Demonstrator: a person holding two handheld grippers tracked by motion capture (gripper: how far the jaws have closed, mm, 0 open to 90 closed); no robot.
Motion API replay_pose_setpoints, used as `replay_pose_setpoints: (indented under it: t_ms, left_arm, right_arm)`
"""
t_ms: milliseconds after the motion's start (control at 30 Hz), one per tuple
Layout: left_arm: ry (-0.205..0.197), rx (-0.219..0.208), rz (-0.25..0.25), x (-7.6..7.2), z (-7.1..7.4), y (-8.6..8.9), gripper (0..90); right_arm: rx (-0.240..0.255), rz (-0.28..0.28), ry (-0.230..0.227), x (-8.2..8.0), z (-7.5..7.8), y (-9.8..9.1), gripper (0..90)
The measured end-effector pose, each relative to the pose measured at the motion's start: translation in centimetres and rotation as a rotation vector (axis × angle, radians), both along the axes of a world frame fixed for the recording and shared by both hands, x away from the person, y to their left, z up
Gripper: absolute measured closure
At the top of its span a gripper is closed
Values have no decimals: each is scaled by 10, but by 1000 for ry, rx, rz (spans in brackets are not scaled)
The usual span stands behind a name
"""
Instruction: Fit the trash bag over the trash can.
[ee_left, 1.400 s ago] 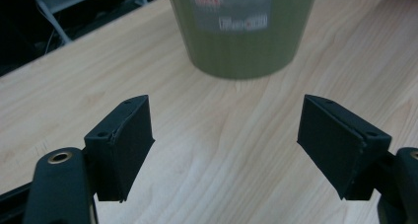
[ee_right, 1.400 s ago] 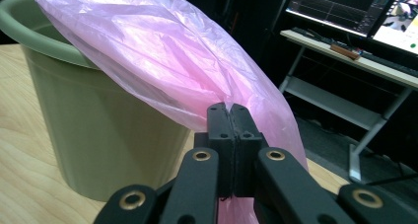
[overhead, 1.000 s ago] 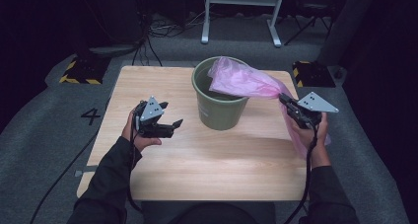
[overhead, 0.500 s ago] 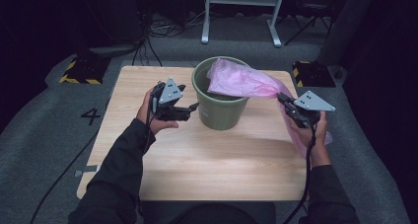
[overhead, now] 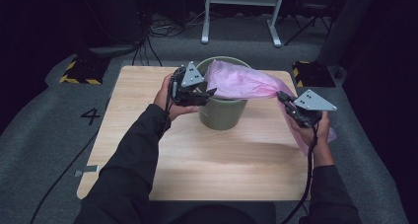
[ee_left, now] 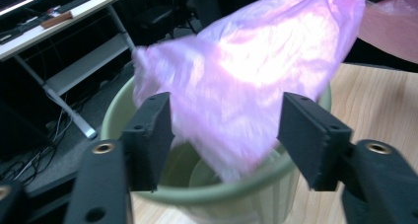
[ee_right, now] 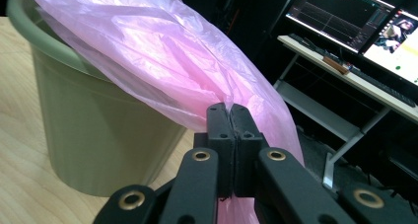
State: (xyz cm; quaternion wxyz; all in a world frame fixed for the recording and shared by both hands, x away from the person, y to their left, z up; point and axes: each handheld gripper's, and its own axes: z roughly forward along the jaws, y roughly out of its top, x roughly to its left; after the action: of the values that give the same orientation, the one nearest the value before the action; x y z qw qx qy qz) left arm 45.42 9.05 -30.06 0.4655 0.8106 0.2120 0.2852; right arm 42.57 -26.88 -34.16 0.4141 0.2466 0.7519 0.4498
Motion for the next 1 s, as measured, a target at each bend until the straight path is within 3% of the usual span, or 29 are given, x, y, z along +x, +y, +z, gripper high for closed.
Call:
replay_pose_setpoints:
  t_ms: [200, 300, 500, 733, 967, 1000]
  left_arm:
    - [30, 35, -7, 15, -1, -15, 512]
    - [48, 46, -38, 22, -2, -20, 560]
    - [48, 103, -53, 26, -3, -31, 641]
    - [66, 146, -75, 31, -5, -45, 704]
    - [74, 164, -81, 35, -5, -55, 719]
    - [75, 166, -78, 36, -5, -59, 706]
  right_arm:
    - [-10, -2, -9, -1, 6, 3, 896]
    - [-13, 5, -10, -1, 9, 4, 894]
    - [-48, 21, -10, 0, 14, 7, 892]
    - [-46, 38, -9, -3, 21, 8, 889]
    - [-72, 3, -12, -4, 25, 7, 888]
    - [-77, -34, -15, -4, 26, 2, 891]
